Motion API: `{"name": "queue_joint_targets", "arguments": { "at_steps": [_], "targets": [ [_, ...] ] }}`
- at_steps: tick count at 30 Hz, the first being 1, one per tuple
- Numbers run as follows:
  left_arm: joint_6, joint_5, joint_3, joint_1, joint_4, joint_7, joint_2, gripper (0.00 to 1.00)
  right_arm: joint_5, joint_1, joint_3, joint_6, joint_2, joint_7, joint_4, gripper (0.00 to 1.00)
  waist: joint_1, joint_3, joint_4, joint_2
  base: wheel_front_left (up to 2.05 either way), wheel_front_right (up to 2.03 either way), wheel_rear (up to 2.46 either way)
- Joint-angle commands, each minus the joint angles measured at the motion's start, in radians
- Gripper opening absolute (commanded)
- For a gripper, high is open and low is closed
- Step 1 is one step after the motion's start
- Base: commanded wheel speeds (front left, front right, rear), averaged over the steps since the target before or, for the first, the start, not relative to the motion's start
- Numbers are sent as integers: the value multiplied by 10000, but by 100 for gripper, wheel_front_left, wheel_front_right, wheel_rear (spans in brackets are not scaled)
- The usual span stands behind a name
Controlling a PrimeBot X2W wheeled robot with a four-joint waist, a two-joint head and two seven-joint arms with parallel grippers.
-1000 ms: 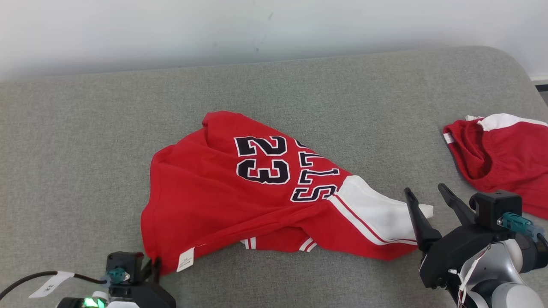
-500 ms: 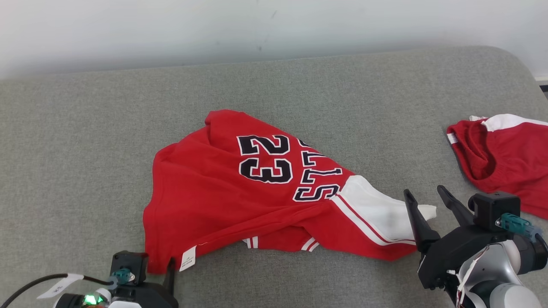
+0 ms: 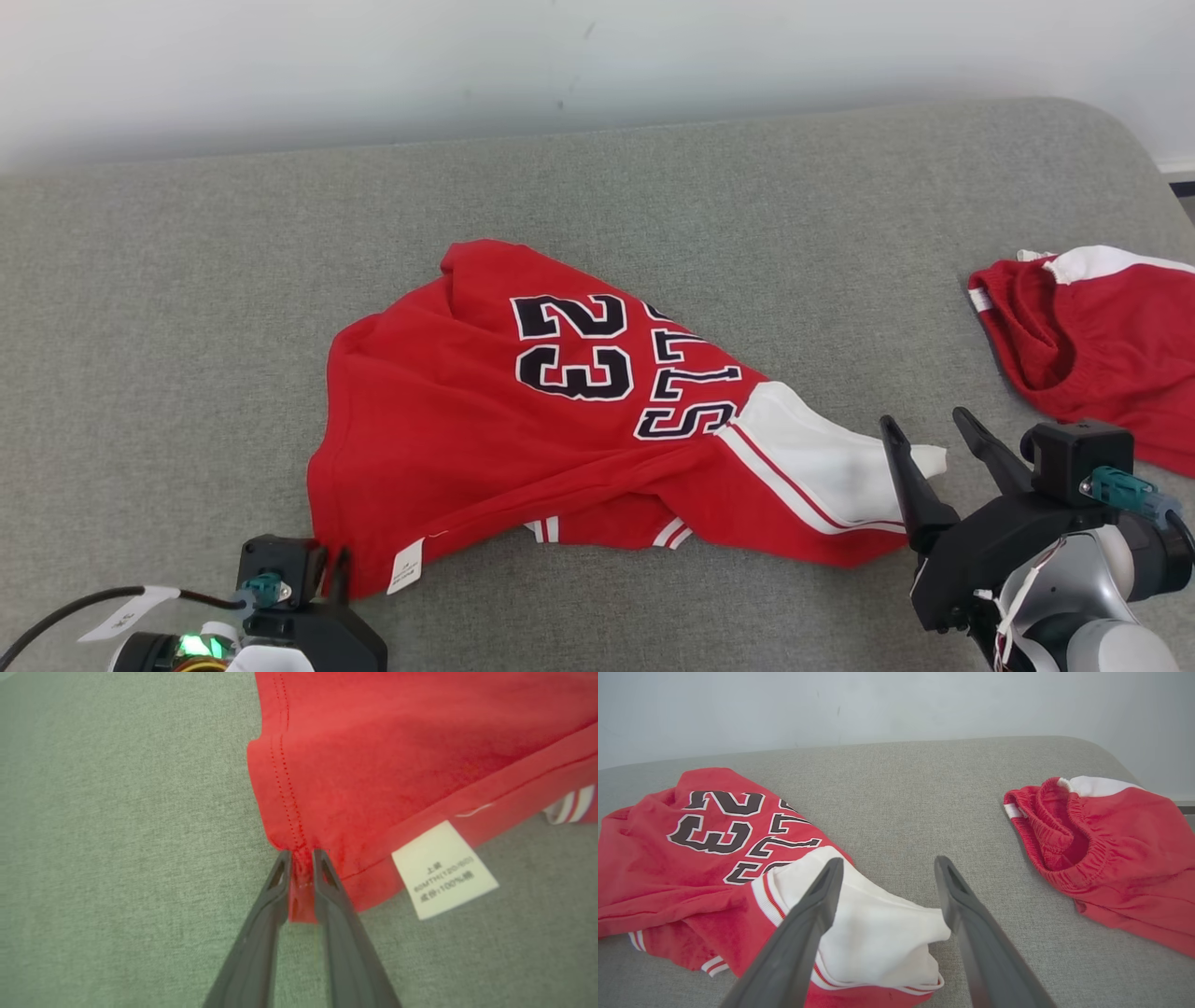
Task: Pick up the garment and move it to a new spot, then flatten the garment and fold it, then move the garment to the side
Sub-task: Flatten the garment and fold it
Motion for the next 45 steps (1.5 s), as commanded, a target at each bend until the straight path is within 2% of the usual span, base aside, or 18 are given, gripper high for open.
{"name": "queue_joint_targets", "arguments": {
  "at_steps": [1,2,3,11,19,25,29,37,45],
  "targets": [
    [78,-8,13,53,-95,43,77,21,-71,75,-33,-24,31,-42,17,100,0,-13,19,-1,0,0,0],
    [145,-14,32,97,-145,68,104,13,-75,84,-30,-24,38,-44,23,100,0,-18,29,-1,0,0,0],
    [223,-49,57,226,-258,114,145,0,-81,94,-24,-24,49,-45,28,100,0,-33,52,-1,0,0,0],
    [332,-277,150,533,-811,149,263,0,-147,89,-185,-24,60,143,80,100,0,-35,139,-1,0,0,0],
    [730,-381,555,844,-1609,-185,446,0,-274,-202,-1340,-24,183,1766,478,100,0,-75,110,-1,0,0,0],
    [769,-404,549,980,-1872,-230,397,0,17,-949,-1931,-24,223,2481,1077,100,0,58,134,-1,0,0,0],
    [697,-437,489,907,-1814,-272,300,0,296,-1673,-2340,-24,254,2801,1921,100,0,177,217,-1,0,0,0],
    [613,-481,380,708,-1613,-269,179,0,712,-1976,-2264,-24,253,4013,3283,100,0,228,409,-1,0,0,0],
    [595,-570,430,675,-1538,-316,158,0,1664,-1712,-2042,-24,260,4616,3314,100,0,287,417,-1,0,0,0]
  ]
}}
